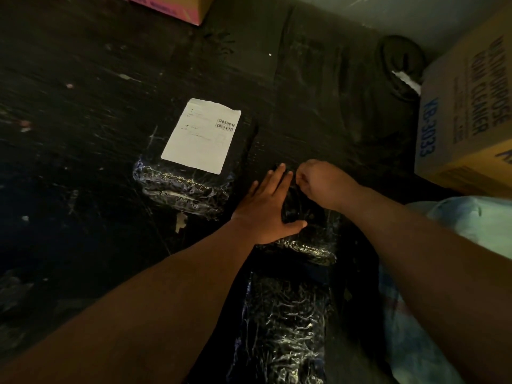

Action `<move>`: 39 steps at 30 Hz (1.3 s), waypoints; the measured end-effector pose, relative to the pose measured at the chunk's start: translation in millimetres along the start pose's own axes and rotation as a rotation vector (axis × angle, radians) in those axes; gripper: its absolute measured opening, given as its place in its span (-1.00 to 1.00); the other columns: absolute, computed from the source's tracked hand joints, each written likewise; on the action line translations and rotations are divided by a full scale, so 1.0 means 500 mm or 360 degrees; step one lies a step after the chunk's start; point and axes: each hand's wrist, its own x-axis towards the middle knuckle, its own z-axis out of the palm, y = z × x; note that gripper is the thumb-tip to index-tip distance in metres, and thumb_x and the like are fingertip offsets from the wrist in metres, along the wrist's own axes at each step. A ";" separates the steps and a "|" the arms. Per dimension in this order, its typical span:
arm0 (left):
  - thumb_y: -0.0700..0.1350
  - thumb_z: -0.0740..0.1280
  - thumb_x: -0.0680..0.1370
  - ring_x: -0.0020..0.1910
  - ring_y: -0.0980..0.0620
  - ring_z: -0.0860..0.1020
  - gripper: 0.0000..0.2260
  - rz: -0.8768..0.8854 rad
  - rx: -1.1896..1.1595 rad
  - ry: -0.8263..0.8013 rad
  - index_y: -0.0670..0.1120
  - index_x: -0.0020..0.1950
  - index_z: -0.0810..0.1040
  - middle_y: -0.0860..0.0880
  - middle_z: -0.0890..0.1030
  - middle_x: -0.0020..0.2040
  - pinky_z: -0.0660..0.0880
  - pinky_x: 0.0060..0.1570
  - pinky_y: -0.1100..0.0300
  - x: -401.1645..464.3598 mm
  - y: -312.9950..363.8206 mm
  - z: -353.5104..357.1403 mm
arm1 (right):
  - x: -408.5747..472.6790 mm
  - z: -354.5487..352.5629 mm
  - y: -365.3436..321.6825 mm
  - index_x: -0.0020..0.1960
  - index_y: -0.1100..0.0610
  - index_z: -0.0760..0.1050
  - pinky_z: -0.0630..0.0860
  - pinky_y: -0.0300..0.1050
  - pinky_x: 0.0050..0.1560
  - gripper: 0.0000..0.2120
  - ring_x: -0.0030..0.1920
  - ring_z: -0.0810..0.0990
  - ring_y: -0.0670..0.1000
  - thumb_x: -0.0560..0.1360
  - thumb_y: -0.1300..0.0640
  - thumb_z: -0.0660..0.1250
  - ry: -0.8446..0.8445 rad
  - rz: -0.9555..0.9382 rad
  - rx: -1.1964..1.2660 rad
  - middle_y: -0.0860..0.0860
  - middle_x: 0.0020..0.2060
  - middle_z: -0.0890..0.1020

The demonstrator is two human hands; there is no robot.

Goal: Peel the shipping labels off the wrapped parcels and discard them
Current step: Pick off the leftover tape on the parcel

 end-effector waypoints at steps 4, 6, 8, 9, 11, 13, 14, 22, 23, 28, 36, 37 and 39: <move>0.42 0.26 0.49 0.62 0.04 -0.24 -0.01 0.0004 0.0019 -0.0010 0.02 0.64 -0.25 0.10 -0.36 0.62 -0.16 0.58 -0.05 0.001 0.001 -0.002 | -0.010 -0.010 -0.010 -0.12 0.16 0.50 0.41 -0.11 -0.11 -0.87 -0.09 0.54 0.11 0.55 0.14 0.25 -0.0108 0.0044 0.0132 0.13 -0.11 0.54; 0.43 0.25 0.48 0.62 0.03 -0.24 -0.01 -0.0002 0.0040 -0.0017 0.02 0.64 -0.25 0.10 -0.37 0.62 -0.15 0.58 -0.06 0.001 0.001 -0.001 | -0.025 -0.011 -0.007 -0.11 0.16 0.49 0.40 -0.12 -0.06 -0.82 -0.06 0.53 0.09 0.60 0.13 0.18 -0.0025 0.0244 0.0372 0.13 -0.09 0.57; 0.44 0.24 0.48 0.62 0.03 -0.24 0.00 -0.0011 0.0064 -0.0024 0.03 0.65 -0.26 0.11 -0.39 0.61 -0.15 0.58 -0.06 0.001 0.000 0.001 | -0.046 -0.003 -0.001 -0.09 0.14 0.45 0.39 -0.11 -0.04 -0.80 -0.05 0.52 0.10 0.62 0.11 0.12 0.0013 0.0383 0.0472 0.11 -0.10 0.55; 0.45 0.24 0.48 0.62 0.03 -0.24 0.00 -0.0015 0.0075 -0.0023 0.03 0.64 -0.27 0.11 -0.39 0.61 -0.14 0.58 -0.07 0.001 0.000 0.002 | -0.059 0.000 0.000 -0.11 0.16 0.44 0.37 -0.10 -0.07 -0.77 -0.09 0.50 0.10 0.63 0.11 0.10 0.0032 0.0450 0.0507 0.11 -0.14 0.54; 0.47 0.22 0.47 0.62 0.03 -0.25 0.01 -0.0015 0.0093 -0.0018 0.05 0.64 -0.29 0.12 -0.40 0.60 -0.13 0.58 -0.07 0.001 -0.002 0.002 | -0.084 0.004 -0.003 -0.18 0.21 0.45 0.36 -0.06 -0.17 -0.71 -0.17 0.50 0.13 0.63 0.10 0.12 0.0085 0.0546 0.0623 0.10 -0.26 0.52; 0.48 0.20 0.47 0.62 0.03 -0.24 0.00 -0.0018 0.0100 -0.0032 0.06 0.63 -0.31 0.13 -0.41 0.60 -0.14 0.58 -0.07 -0.001 -0.002 0.001 | -0.105 0.005 -0.005 -0.18 0.25 0.50 0.41 -0.03 -0.20 -0.69 -0.20 0.54 0.14 0.62 0.09 0.15 0.0116 0.0582 0.0702 0.11 -0.30 0.54; 0.48 0.20 0.47 0.62 0.03 -0.24 0.00 -0.0022 0.0104 -0.0042 0.07 0.63 -0.31 0.13 -0.41 0.60 -0.14 0.58 -0.07 -0.001 -0.001 0.000 | -0.114 0.005 -0.006 -0.17 0.25 0.52 0.44 -0.04 -0.19 -0.69 -0.21 0.56 0.12 0.62 0.09 0.17 0.0127 0.0574 0.0722 0.10 -0.31 0.55; 0.49 0.19 0.47 0.62 0.04 -0.23 0.00 -0.0098 0.0171 -0.0162 0.07 0.63 -0.33 0.14 -0.43 0.59 -0.09 0.56 -0.13 -0.004 0.015 -0.025 | -0.184 0.003 -0.002 -0.21 -0.01 0.61 0.45 -0.25 -0.18 -0.83 -0.23 0.58 -0.17 0.53 0.17 0.36 0.0169 0.0539 0.0806 -0.16 -0.31 0.61; 0.48 0.19 0.48 0.62 0.03 -0.22 0.00 -0.0106 0.0193 -0.0172 0.05 0.63 -0.32 0.13 -0.42 0.59 -0.08 0.56 -0.13 -0.005 0.020 -0.029 | -0.194 0.001 0.000 -0.22 -0.03 0.60 0.47 -0.22 -0.15 -0.84 -0.22 0.60 -0.16 0.52 0.15 0.39 0.0191 0.0564 0.0814 -0.15 -0.29 0.63; 0.47 0.15 0.51 0.63 -0.04 -0.21 -0.02 -0.0117 0.0450 -0.0180 -0.06 0.65 -0.23 -0.01 -0.31 0.64 -0.05 0.56 -0.16 -0.007 0.052 -0.051 | -0.261 -0.028 -0.006 -0.21 0.05 0.61 0.51 -0.20 -0.19 -0.91 -0.20 0.62 -0.10 0.47 0.15 0.45 0.0347 0.0598 0.0781 -0.11 -0.29 0.64; 0.30 0.05 0.65 0.64 -0.12 -0.14 -0.29 0.0206 0.0543 -0.0064 -0.07 0.66 -0.03 -0.15 -0.11 0.67 -0.05 0.57 -0.17 -0.008 0.208 -0.055 | -0.449 -0.106 0.020 -0.26 0.08 0.54 0.33 -0.17 -0.34 -0.71 -0.35 0.49 -0.07 0.45 -0.12 0.44 0.0633 0.0737 0.0399 -0.06 -0.41 0.52; 0.30 0.04 0.65 0.64 -0.11 -0.12 -0.31 0.0295 0.0474 -0.0040 -0.06 0.66 -0.01 -0.14 -0.09 0.67 -0.05 0.57 -0.16 -0.010 0.251 -0.050 | -0.481 -0.115 0.029 -0.29 0.09 0.52 0.29 -0.13 -0.31 -0.70 -0.33 0.49 -0.02 0.49 -0.10 0.40 0.0655 0.0756 0.0309 -0.04 -0.42 0.50; 0.30 0.03 0.65 0.64 -0.09 -0.09 -0.32 0.0463 0.0362 -0.0015 -0.05 0.66 0.03 -0.12 -0.06 0.67 -0.04 0.56 -0.15 -0.021 0.343 -0.035 | -0.549 -0.133 0.059 -0.28 0.14 0.55 0.26 -0.14 -0.24 -0.72 -0.23 0.54 0.08 0.51 -0.02 0.40 0.0655 0.0813 0.0223 0.05 -0.36 0.57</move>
